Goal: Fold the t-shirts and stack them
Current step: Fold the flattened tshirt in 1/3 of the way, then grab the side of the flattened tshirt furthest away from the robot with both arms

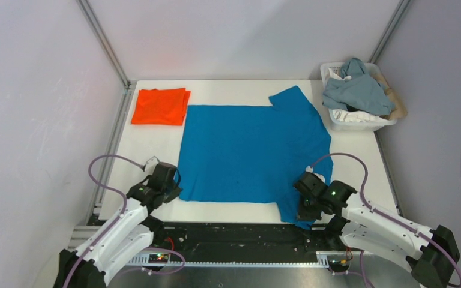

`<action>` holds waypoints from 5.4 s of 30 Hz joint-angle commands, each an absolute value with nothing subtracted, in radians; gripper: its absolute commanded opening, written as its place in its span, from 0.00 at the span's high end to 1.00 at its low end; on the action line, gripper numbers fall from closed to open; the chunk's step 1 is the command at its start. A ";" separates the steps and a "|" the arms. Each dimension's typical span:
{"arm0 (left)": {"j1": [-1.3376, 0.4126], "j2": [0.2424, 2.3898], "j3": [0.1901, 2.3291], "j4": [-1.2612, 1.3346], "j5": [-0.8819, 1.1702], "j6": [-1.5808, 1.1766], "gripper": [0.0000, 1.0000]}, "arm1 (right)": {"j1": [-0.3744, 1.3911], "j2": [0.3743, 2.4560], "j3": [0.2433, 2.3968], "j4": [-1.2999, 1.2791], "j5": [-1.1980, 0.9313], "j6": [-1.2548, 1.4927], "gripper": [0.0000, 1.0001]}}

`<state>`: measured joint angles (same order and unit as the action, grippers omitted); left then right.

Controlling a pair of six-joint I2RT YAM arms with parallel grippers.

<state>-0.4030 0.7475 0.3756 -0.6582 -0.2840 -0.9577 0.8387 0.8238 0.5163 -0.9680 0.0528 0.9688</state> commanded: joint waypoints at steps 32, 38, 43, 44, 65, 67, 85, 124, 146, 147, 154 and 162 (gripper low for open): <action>-0.312 1.106 0.766 -0.606 -0.368 -0.880 1.00 | 0.361 1.081 0.871 -0.751 0.032 0.575 1.00; -0.297 1.233 0.845 -0.583 -0.391 -0.877 1.00 | 0.285 1.219 0.909 -0.681 0.012 0.503 1.00; -0.272 1.329 0.894 -0.560 -0.386 -0.866 1.00 | 0.239 1.294 0.956 -0.677 -0.004 0.469 1.00; -0.271 1.344 0.903 -0.559 -0.381 -0.862 1.00 | 0.234 1.314 0.963 -0.678 -0.017 0.447 1.00; -0.254 1.503 1.039 -0.557 -0.415 -0.810 0.02 | 0.276 1.808 1.443 -0.762 0.393 -0.007 0.63; -0.253 1.468 1.033 -0.555 -0.409 -0.797 0.01 | 0.307 1.825 1.480 -0.776 0.464 0.035 0.11; -0.402 1.525 0.993 -0.435 -0.079 -0.723 0.00 | 0.204 1.427 0.832 -0.277 -0.278 0.466 0.00; -0.383 1.570 0.777 -0.411 -0.228 -0.754 0.00 | 0.319 1.485 0.746 -0.366 -0.049 0.628 0.01; -0.578 0.819 0.232 -0.585 -0.087 -1.112 0.00 | 0.474 0.872 0.414 -0.674 0.055 0.777 0.00; -0.580 0.801 0.229 -0.608 -0.089 -1.117 0.00 | 0.476 0.861 0.414 -0.681 0.059 0.788 0.01; -0.589 0.665 0.264 -0.793 -0.129 -1.116 0.00 | 0.471 0.823 0.446 -0.702 0.132 0.770 0.01; -0.588 0.702 0.399 -0.826 -0.147 -1.030 0.00 | 0.407 0.865 0.514 -0.624 0.105 0.671 0.01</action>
